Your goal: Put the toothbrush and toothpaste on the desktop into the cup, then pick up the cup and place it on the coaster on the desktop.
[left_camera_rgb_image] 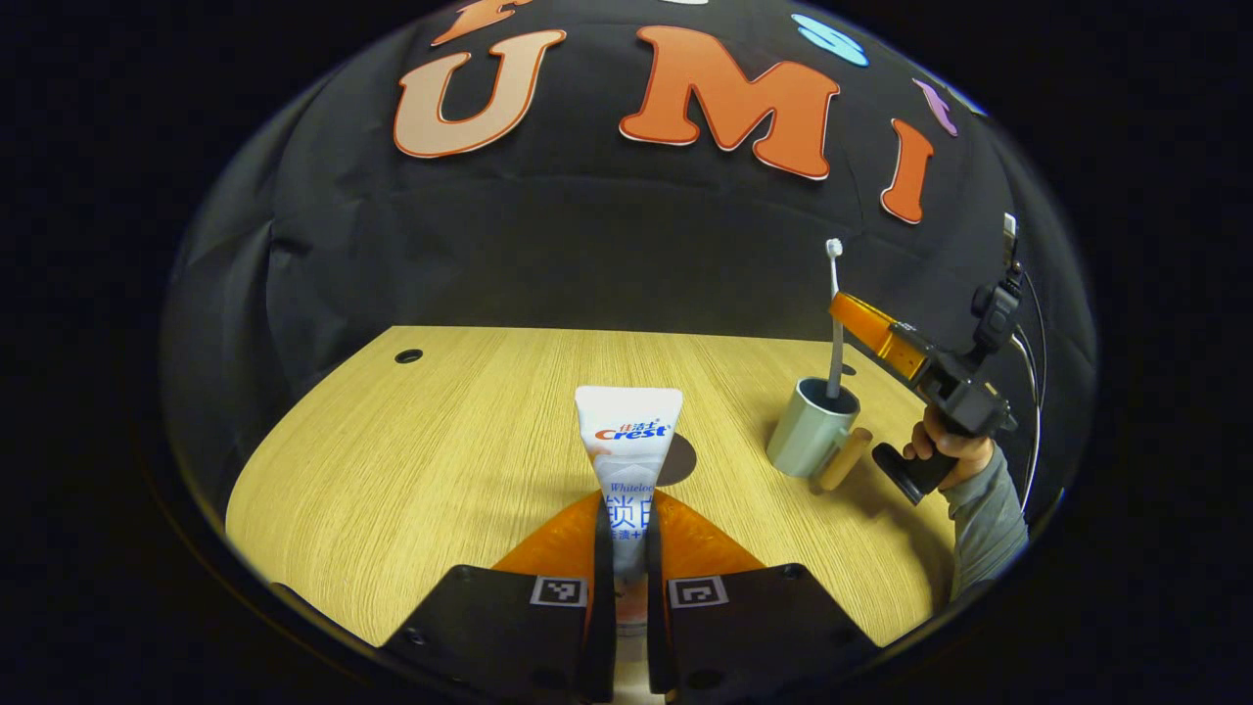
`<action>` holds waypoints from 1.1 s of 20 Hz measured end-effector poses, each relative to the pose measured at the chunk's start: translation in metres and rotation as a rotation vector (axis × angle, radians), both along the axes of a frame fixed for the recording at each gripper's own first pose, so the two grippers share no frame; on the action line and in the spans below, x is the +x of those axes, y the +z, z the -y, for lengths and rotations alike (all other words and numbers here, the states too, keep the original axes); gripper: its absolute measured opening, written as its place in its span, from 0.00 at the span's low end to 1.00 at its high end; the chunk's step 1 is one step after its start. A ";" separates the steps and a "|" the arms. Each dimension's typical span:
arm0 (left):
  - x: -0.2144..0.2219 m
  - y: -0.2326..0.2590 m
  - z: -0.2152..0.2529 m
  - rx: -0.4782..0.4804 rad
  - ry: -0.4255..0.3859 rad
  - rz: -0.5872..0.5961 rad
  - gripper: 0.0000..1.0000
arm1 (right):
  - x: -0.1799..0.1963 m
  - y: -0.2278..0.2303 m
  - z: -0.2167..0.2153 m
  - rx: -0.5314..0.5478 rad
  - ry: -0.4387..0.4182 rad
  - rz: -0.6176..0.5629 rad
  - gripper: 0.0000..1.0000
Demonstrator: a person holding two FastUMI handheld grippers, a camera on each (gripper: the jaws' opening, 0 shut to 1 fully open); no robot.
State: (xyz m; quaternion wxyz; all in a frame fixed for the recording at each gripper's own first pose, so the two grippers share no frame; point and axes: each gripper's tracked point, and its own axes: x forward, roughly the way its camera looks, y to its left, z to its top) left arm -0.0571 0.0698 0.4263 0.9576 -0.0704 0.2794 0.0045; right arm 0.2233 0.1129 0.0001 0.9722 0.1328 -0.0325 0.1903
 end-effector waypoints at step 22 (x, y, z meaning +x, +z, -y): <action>0.087 0.076 0.087 -0.058 -0.146 0.291 0.16 | -0.059 -0.022 0.055 0.028 -0.058 -0.106 0.17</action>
